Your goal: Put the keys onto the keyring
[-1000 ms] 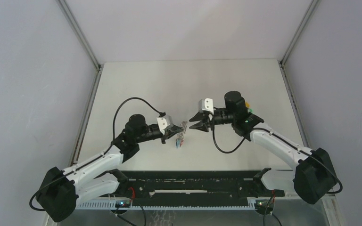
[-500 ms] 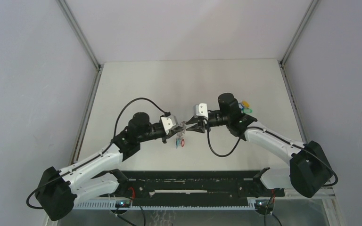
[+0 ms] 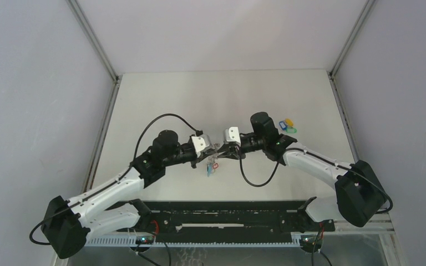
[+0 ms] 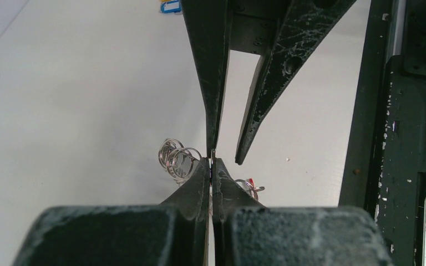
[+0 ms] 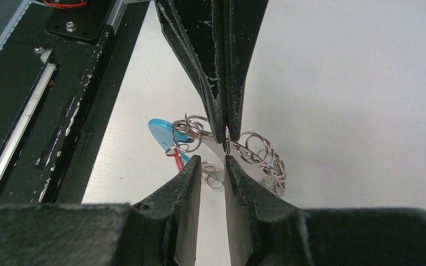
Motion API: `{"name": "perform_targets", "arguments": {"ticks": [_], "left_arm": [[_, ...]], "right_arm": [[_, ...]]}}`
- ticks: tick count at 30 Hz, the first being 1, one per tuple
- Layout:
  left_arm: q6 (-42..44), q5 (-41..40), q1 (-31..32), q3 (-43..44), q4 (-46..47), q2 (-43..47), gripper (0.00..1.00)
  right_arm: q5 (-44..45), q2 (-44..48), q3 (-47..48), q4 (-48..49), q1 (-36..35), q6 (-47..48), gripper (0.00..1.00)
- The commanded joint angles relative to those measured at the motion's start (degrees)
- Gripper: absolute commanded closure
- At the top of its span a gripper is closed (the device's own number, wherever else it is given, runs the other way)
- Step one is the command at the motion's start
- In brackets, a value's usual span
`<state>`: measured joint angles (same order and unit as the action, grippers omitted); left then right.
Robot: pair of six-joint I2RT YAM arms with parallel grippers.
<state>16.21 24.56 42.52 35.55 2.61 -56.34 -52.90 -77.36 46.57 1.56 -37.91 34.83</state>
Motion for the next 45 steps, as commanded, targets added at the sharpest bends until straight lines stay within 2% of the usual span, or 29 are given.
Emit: {"name": "perform_targets", "arguments": {"ticks": [1, 12, 26, 45], "left_arm": [[1.37, -0.38, 0.53, 4.12, 0.72, -0.17, 1.0], [1.94, -1.16, 0.9, 5.06, -1.03, -1.02, 1.0], [1.78, -1.5, 1.01, 5.49, -1.12, -1.43, 1.0], [0.5, -0.99, 1.55, 7.56, -2.33, -1.91, 1.0]], "right_arm": [[-0.65, 0.17, 2.7, 0.31, -0.72, 1.83, 0.79], [4.36, 1.11, 2.68, 2.4, -0.76, -0.43, 0.79], [0.67, 2.12, 2.59, 3.92, -1.28, -1.71, 0.78], [-0.37, 0.94, 2.7, 6.73, -1.63, -3.6, 0.89]]}}
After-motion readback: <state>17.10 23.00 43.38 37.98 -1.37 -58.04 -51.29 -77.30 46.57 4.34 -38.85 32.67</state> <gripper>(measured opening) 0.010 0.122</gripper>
